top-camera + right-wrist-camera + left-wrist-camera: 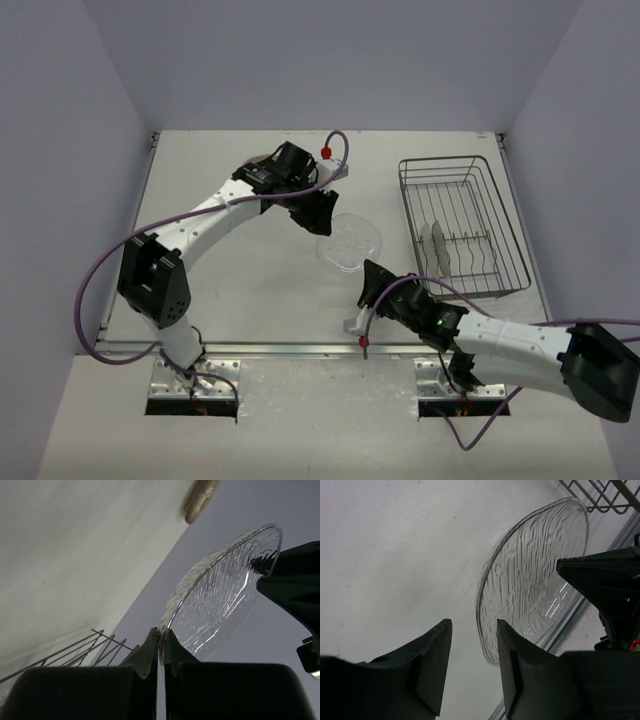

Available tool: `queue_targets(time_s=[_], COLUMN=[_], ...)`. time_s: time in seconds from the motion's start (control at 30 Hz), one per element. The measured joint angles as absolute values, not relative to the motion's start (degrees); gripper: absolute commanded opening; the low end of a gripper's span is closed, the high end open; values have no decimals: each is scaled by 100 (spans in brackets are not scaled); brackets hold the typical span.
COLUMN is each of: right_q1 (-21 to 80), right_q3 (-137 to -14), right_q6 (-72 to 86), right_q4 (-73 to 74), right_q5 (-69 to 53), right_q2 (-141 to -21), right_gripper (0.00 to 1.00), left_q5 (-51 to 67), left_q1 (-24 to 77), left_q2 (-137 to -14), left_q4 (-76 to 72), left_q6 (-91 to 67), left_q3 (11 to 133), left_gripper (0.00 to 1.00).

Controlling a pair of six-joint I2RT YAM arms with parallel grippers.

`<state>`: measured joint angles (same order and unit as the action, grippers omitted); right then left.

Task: Unload the plates from the dish rack

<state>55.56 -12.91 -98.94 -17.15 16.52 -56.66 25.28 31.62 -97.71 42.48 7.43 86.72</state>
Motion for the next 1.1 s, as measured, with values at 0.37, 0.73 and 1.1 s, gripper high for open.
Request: queue_targets(time_s=[0.37,0.73,1.1], right_q1=[5652,5805,5773], right_q3=[-1351,-1375,-2021], right_q6=[-9895,-9782,-8451], right_q4=[-1786,-1735,-712], right_q5=[1675,1849,2171], right_q2=[-5708,-5704,-5434], right_gripper=[0,75,99], left_q5=[2334,2414,3089], left_q1=[3166,3183,1254], left_q2=[-9844,-9878,-9970], left_q4=[4310,4273,4285], left_q6=[765,695,369], left_q3=[8672,8672,8917], left_gripper=[30,0,0])
